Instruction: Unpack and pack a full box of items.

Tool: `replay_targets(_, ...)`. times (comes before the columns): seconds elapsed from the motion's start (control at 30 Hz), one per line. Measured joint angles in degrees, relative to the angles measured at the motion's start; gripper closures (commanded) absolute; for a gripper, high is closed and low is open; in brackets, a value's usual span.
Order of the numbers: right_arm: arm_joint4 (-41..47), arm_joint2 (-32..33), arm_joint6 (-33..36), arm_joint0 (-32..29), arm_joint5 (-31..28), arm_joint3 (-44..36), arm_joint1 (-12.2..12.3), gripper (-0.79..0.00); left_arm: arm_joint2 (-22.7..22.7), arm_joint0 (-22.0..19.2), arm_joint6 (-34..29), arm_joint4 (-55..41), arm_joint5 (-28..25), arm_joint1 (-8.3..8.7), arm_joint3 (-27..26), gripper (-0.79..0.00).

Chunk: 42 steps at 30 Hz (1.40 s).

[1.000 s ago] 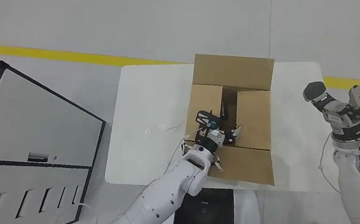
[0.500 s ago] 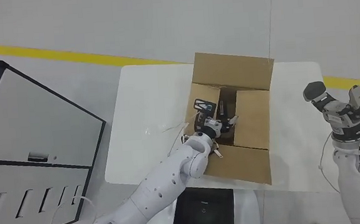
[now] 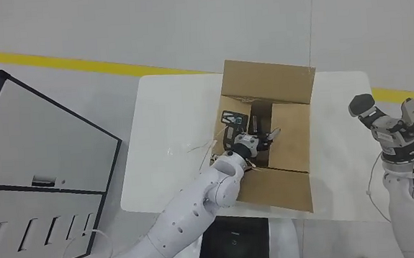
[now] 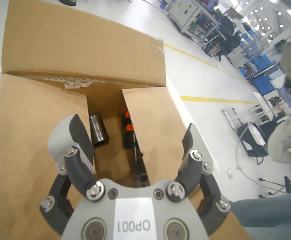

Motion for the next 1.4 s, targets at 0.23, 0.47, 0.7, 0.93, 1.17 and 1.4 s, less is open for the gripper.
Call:
replay_targets(0.23,-9.1,1.4,-3.3,7.8,1.2,4.7,0.4,-0.785,-9.0,13.4,-4.7,5.9,-4.0,3.67,-21.6,-0.785)
replay_targets(0.47,-26.5,-3.2,-9.2,23.8,-1.2,24.1,0.5,-0.785,-23.7,34.5,-6.2,8.6,-13.2,7.54,-37.4,-0.785)
replay_targets(0.7,-48.4,-8.8,-17.6,38.1,-2.0,47.0,0.5,-0.785,-36.9,50.7,-0.2,16.9,-17.3,9.52,-36.6,-0.785)
replay_targets(0.93,-64.8,-17.7,-26.1,46.9,0.4,62.1,-1.3,-0.785,-37.2,52.0,3.2,18.1,-14.1,9.53,-26.7,-0.785)
replay_targets(1.17,-70.0,-23.3,-31.1,50.2,-1.4,68.1,-3.3,-0.785,-32.6,49.9,1.7,21.5,-13.8,9.44,-20.5,-0.785)
replay_targets(1.4,-70.6,-25.5,-31.8,51.8,-9.0,70.3,-4.2,-0.785,-31.7,48.6,2.9,21.0,-11.0,9.38,-19.5,-0.785)
